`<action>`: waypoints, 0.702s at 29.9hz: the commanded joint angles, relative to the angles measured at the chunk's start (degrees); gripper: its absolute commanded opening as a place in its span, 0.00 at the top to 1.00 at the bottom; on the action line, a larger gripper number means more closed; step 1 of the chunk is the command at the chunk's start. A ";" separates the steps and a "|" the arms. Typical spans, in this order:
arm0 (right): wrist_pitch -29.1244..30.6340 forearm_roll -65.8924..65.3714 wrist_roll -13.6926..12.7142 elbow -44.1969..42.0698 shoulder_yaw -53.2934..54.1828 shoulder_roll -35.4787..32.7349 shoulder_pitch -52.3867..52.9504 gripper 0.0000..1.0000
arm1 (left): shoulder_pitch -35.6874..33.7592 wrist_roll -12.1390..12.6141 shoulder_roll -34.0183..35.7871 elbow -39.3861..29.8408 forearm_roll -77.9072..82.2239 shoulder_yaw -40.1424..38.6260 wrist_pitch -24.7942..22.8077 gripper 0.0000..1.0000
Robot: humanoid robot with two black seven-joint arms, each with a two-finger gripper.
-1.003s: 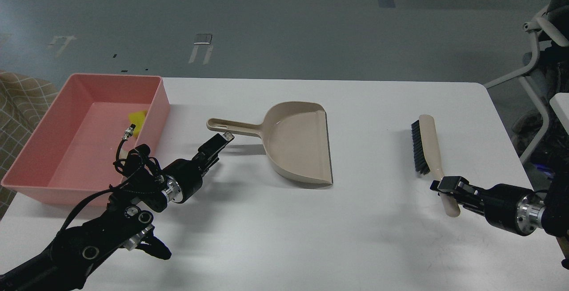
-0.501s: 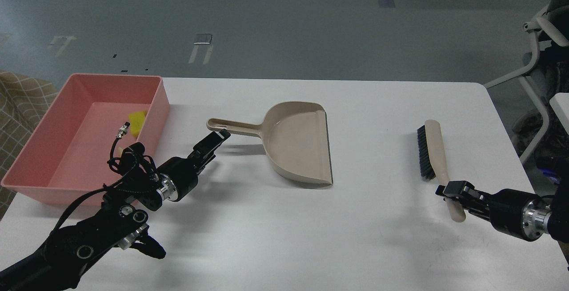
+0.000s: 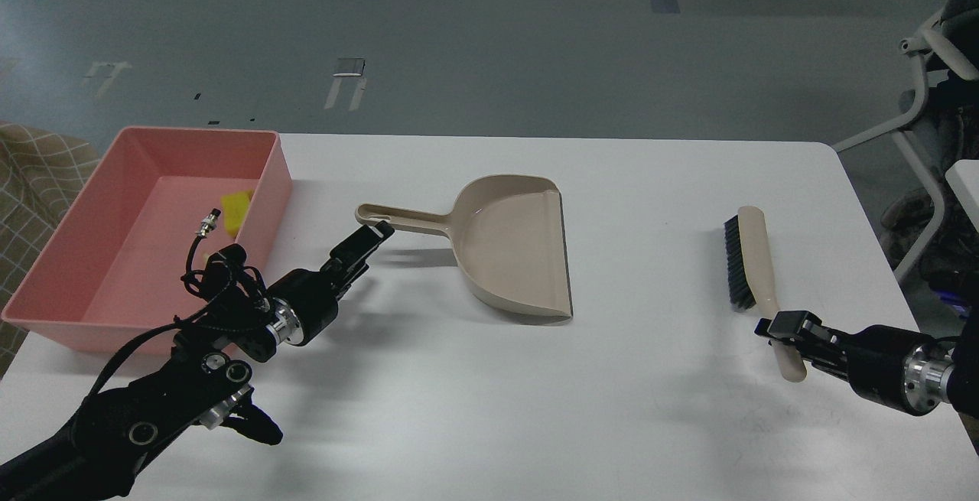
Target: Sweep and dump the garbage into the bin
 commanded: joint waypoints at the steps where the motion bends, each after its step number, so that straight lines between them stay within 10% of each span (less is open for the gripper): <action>1: 0.09 -0.02 0.07 0.18 0.00 -0.01 0.00 0.01 | -0.06 0.00 -0.03 -0.06 0.01 -0.08 0.00 0.02; 4: 0.09 -0.02 0.07 0.36 0.00 -0.01 0.00 0.04 | -0.06 0.00 -0.03 0.03 0.01 -0.08 0.00 0.02; 8: 0.00 -0.11 0.15 0.45 -0.08 -0.01 0.00 0.56 | -0.06 0.00 -0.03 0.03 0.01 -0.08 0.00 0.02; 13: 0.00 -0.11 0.24 0.53 -0.08 -0.01 0.00 0.70 | -0.06 0.00 -0.03 -0.06 0.01 -0.26 0.00 0.02; 16: 0.17 -0.11 0.24 0.88 -0.17 -0.10 -0.09 1.00 | -0.06 0.00 -0.03 -0.06 0.01 -0.26 0.00 0.02; 21: 0.17 -0.11 0.24 0.97 -0.26 -0.28 -0.17 1.00 | -0.14 0.00 -0.03 -0.06 -0.08 -0.35 0.00 0.02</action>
